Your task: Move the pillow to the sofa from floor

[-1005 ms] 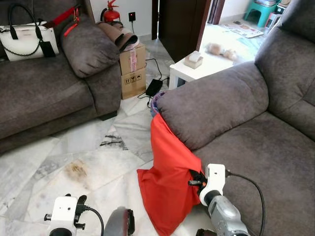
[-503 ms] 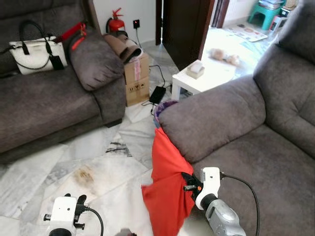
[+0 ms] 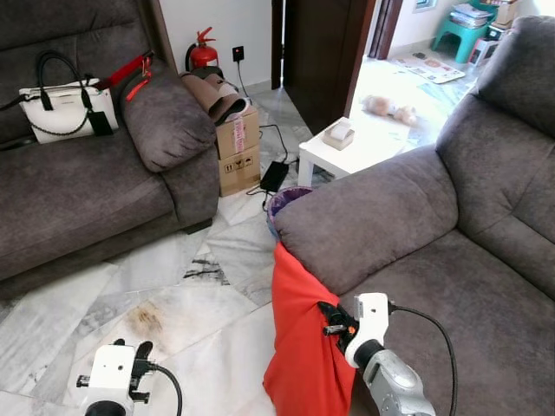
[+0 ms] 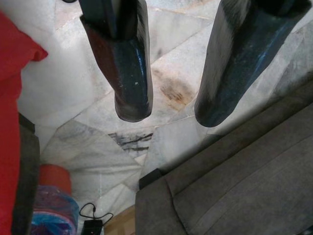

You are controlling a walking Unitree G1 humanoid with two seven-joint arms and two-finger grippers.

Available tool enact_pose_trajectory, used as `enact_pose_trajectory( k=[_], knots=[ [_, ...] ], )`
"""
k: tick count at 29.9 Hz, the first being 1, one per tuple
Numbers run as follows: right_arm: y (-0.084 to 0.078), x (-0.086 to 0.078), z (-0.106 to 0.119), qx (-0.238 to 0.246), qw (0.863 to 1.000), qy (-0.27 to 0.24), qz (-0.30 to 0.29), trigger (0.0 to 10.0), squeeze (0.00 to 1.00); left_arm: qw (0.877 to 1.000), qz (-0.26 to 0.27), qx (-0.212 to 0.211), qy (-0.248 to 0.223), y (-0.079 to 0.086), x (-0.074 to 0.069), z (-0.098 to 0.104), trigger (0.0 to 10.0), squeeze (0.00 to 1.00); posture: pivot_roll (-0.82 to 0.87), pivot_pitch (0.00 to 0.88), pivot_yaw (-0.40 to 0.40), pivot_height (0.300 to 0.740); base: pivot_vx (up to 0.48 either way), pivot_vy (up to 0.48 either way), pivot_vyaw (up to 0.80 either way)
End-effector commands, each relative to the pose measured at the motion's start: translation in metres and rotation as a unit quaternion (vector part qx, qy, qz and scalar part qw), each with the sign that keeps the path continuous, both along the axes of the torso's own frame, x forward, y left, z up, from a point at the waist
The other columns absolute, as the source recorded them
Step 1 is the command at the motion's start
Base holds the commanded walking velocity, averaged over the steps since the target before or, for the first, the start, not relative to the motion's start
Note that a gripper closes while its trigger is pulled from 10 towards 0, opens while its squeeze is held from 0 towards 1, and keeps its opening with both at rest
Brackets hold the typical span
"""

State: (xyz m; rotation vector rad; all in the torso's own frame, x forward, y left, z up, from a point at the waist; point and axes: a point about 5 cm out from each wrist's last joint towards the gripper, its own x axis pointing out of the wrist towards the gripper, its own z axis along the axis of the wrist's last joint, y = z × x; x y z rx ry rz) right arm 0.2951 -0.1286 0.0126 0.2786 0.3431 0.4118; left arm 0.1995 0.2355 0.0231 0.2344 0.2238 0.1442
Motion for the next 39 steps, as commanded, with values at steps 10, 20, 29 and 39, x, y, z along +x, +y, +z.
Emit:
enact_pose_trajectory(
  k=[10,20,29,39],
  knots=[
    [-0.001,0.013,0.020,0.003,0.999,-0.053,0.005,10.0,0.00,1.000,0.002,-0.003,0.006,0.007,-0.004,0.001,10.0,0.00,0.19,0.109,0.021,0.740,0.000,0.000,0.00],
    [-0.001,0.012,0.018,0.000,0.999,-0.042,0.002,10.0,0.00,1.000,-0.002,-0.014,0.004,0.003,-0.004,0.000,10.0,0.00,0.19,0.110,0.019,0.740,0.000,0.000,-0.79],
    [-0.003,0.013,0.018,-0.009,0.999,-0.039,-0.009,10.0,0.00,1.000,-0.003,-0.017,0.003,0.001,-0.004,0.000,10.0,0.00,0.19,0.110,0.017,0.740,0.000,0.000,-0.79],
    [-0.018,0.016,0.016,-0.045,0.996,-0.027,-0.072,10.0,0.00,1.000,-0.014,-0.027,0.004,-0.001,-0.004,0.000,10.0,0.00,0.19,0.112,0.018,0.740,0.000,0.000,-0.79]
  ],
)
